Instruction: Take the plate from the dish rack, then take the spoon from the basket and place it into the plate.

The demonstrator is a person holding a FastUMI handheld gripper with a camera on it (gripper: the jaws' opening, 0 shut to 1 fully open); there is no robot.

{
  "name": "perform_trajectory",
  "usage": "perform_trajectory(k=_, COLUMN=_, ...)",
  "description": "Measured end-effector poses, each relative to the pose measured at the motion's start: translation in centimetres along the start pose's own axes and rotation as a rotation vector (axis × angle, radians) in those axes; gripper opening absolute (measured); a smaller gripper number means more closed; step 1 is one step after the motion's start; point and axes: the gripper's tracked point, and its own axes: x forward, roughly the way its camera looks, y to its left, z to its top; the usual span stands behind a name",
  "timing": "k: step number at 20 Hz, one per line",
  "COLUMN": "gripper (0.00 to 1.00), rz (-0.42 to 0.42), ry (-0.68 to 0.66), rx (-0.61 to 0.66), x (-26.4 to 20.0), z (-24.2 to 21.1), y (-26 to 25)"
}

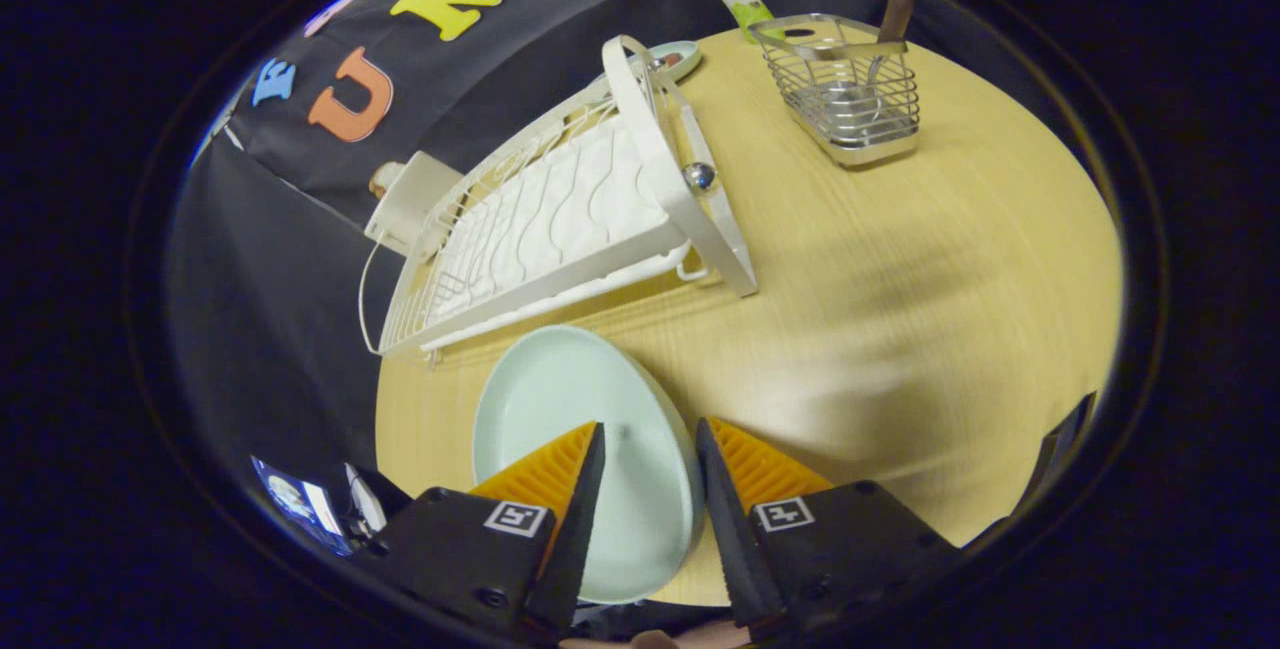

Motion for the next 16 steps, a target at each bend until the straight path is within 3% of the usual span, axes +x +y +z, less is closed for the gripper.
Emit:
perform_trajectory(k=4, gripper=0.7, rz=-0.028, ry=-0.103, rx=-0.075, x=-2.1, z=1.3, y=-0.7)
perform_trajectory(k=9, gripper=0.94, rz=-0.092, ry=-0.311, rx=-0.202, x=-6.3, z=3.1, y=-2.2)
perform_trajectory(k=16, gripper=0.99, rz=-0.278, ry=-0.785, rx=-0.408, x=-14.4, z=7.5, y=-6.6)
